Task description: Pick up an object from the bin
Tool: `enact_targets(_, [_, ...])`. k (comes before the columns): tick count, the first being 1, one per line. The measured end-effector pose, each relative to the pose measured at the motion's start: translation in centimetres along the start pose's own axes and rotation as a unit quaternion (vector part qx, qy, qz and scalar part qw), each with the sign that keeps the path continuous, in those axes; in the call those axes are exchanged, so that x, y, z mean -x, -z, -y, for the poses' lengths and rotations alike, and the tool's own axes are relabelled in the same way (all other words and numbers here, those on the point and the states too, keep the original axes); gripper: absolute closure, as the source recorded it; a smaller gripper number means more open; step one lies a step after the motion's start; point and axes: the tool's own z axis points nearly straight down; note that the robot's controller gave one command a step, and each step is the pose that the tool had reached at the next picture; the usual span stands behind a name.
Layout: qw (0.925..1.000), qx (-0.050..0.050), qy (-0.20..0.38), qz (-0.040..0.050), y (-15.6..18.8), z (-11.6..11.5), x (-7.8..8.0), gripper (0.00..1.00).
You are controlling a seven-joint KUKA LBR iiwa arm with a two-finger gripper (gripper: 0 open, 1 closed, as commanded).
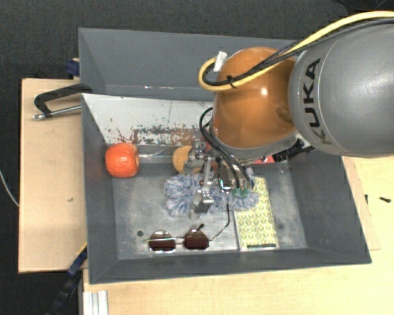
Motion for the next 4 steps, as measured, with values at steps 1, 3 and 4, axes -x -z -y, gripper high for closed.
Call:
enact_targets(1, [1.0,0.001,-0.001,0.0045,0.5,0.1,0.2,0.0])
enact_targets(3, [0.9981,0.0,0.062,0.0066,-11.5,1.3,3.5,0.0])
enact_targets(4, [0.9997,0.003,0.024,0.0099,-13.9,4.5,6.2,1.0])
